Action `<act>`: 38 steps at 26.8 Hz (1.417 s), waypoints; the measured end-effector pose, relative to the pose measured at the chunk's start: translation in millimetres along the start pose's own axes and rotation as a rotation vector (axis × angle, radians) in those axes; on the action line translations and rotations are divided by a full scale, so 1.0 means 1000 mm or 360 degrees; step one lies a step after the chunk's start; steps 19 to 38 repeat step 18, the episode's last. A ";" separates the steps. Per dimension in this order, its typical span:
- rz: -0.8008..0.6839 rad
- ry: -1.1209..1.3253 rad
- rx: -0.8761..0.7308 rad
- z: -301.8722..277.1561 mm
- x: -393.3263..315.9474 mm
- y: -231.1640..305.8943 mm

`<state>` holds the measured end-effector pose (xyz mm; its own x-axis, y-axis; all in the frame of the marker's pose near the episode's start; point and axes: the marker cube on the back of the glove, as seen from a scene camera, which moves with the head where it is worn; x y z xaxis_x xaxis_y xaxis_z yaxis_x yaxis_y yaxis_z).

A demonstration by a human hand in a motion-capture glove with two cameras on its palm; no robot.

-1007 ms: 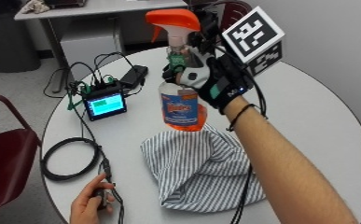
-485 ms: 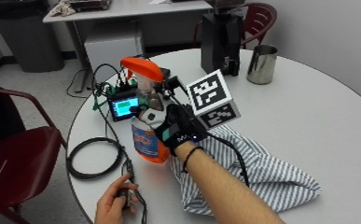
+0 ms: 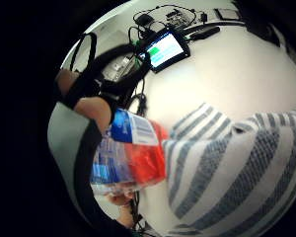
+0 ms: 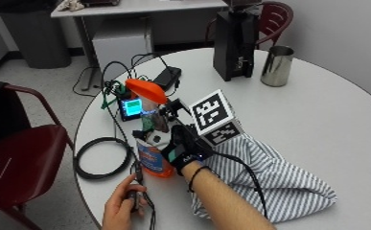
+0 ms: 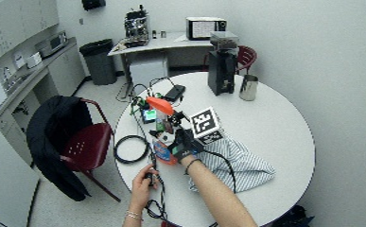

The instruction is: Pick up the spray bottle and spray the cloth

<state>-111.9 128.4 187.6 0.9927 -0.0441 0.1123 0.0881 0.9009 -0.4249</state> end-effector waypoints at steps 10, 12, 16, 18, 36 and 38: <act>0.0014 -0.0309 -0.0012 -0.033 0.005 0.025; 0.0013 -0.0357 0.0043 -0.054 0.006 0.030; 0.0022 -0.0331 0.0162 -0.097 0.014 0.042; 0.0033 -0.0303 0.0196 -0.111 0.018 0.046; 0.0033 -0.0303 0.0196 -0.111 0.018 0.046; 0.0033 -0.0303 0.0196 -0.111 0.018 0.046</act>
